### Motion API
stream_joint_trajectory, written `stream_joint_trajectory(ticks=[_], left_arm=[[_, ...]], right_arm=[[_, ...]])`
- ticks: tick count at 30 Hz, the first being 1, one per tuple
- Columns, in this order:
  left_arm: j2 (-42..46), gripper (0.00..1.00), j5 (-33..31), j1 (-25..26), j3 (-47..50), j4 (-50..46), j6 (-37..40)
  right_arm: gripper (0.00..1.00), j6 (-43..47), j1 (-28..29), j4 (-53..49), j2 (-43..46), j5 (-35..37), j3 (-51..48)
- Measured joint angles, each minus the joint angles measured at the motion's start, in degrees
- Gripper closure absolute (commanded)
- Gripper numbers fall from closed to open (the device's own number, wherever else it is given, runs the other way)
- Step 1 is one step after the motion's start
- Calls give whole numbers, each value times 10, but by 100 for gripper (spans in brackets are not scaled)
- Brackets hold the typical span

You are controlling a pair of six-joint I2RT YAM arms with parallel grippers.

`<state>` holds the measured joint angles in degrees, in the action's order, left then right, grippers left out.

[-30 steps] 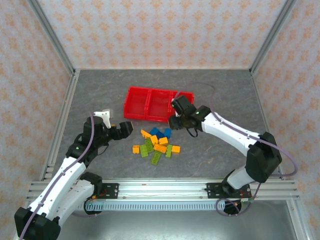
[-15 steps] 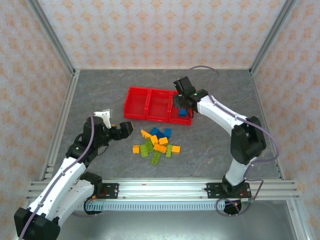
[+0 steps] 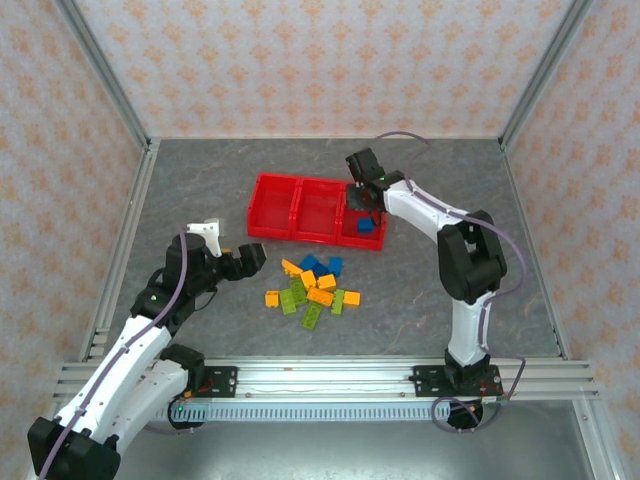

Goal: Sort the legos into containers by color
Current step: Place the lego in the container.

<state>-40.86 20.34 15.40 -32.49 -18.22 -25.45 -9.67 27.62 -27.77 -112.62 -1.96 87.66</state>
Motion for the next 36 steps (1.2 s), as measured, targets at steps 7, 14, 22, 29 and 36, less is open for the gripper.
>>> stream_joint_trajectory(ticks=[7, 14, 22, 29, 36], left_arm=[[0, 1, -2, 0, 0, 0, 0], [0, 1, -11, 0, 0, 0, 0], [-12, 1, -13, 18, -5, -5, 5], [-90, 1, -63, 117, -45, -27, 5], [-255, 1, -123, 240, -160, -45, 4]], right_arm=[[33, -7, -2, -5, -7, -5, 15], [29, -10, -2, -11, -5, -7, 23], [0, -30, -2, -13, 101, -14, -27], [0, -25, -2, -7, 269, 15, -111], [0, -26, -3, 11, 429, 108, -257]])
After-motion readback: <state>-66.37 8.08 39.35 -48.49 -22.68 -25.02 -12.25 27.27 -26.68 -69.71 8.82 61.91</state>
